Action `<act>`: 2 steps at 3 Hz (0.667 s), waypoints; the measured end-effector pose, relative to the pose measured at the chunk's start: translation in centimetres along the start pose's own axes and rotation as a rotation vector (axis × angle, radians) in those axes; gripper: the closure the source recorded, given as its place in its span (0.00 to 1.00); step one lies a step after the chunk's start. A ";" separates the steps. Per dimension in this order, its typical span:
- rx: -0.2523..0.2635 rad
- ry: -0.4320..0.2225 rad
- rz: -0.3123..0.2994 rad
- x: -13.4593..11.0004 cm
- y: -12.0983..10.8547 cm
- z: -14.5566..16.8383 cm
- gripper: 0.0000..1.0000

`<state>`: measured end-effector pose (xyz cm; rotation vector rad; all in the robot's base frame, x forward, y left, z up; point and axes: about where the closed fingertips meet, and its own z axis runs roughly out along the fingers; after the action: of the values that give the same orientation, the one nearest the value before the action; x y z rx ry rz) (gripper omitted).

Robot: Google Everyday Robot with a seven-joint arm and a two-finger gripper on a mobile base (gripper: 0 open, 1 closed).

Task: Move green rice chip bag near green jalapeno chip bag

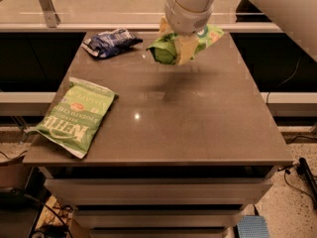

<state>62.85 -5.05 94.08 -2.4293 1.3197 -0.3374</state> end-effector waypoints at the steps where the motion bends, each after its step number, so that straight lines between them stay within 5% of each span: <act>1: 0.020 -0.040 -0.021 -1.7 1.3 0.0 1.00; 2: 0.051 -0.108 -0.049 -2.9 2.6 0.3 1.00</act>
Offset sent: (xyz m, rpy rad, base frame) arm -0.0534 0.0130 -0.0230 0.1696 0.0052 0.1639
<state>59.44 -3.90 92.61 -2.4054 1.1930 -0.2451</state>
